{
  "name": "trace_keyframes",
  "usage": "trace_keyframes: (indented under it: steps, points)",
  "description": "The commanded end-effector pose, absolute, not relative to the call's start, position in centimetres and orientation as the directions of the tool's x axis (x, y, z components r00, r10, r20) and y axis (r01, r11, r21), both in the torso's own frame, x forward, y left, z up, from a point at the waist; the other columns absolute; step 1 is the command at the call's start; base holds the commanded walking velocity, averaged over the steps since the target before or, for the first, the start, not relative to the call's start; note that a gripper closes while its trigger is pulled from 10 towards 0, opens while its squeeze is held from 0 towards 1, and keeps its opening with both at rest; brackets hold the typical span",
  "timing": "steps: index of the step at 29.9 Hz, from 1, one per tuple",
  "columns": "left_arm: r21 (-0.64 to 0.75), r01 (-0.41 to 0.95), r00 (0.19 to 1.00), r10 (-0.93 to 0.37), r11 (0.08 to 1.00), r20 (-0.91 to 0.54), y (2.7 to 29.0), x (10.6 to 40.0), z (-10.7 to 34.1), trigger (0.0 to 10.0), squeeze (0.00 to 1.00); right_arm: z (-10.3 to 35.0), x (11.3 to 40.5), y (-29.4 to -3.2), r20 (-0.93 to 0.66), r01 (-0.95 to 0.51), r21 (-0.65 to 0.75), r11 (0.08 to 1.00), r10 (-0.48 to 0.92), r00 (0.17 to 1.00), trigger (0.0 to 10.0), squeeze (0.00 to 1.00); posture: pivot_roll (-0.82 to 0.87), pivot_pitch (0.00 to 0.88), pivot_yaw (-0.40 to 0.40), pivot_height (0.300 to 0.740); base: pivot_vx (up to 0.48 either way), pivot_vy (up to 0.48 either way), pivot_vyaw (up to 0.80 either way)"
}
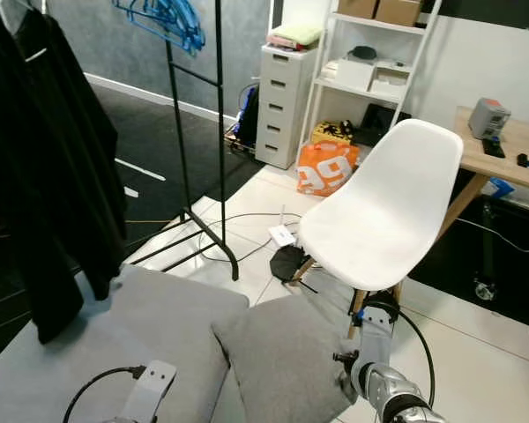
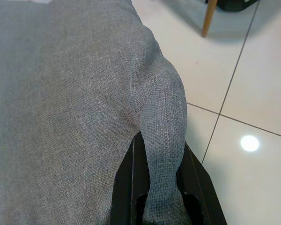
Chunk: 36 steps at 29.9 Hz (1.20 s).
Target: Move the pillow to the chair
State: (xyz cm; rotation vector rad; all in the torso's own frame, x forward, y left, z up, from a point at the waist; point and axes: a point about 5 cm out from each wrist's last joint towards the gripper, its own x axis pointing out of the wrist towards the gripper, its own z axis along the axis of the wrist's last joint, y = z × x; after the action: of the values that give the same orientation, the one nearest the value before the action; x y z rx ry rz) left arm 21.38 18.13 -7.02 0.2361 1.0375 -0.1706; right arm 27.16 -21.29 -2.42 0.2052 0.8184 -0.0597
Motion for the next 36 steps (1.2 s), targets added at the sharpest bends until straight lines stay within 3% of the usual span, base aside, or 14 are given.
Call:
trace_keyframes:
  steps: [1,10,21,36]
  points:
    - [0.111,0.240,0.483,-0.019,0.964,-0.876,18.6,20.8,-7.3,10.0,0.00,-2.4,27.1,-21.4,-0.713,0.144,0.156,0.977,0.010,0.701,10.0,0.00,-0.15,0.000,-0.075,0.740,0.000,0.000,-0.68]
    - [0.111,0.239,0.491,-0.021,0.965,-0.871,18.5,21.3,-7.0,10.0,0.00,-2.2,27.3,-21.4,-0.701,0.148,0.166,0.975,0.011,0.713,10.0,0.00,-0.15,0.000,-0.075,0.740,0.000,0.000,-0.60]
    - [0.113,0.222,0.470,-0.005,0.969,-0.883,20.7,19.7,-7.5,10.0,0.00,-2.1,27.5,-21.4,-0.693,0.140,0.170,0.976,0.017,0.721,10.0,0.00,-0.15,0.000,-0.075,0.740,0.000,-0.128,0.00]
    - [0.104,0.226,0.474,-0.016,0.969,-0.881,19.6,19.8,-7.7,10.0,0.00,-2.0,27.6,-21.3,-0.689,0.138,0.171,0.976,0.018,0.725,10.0,0.00,-0.15,0.000,-0.074,0.740,0.000,-0.480,0.00]
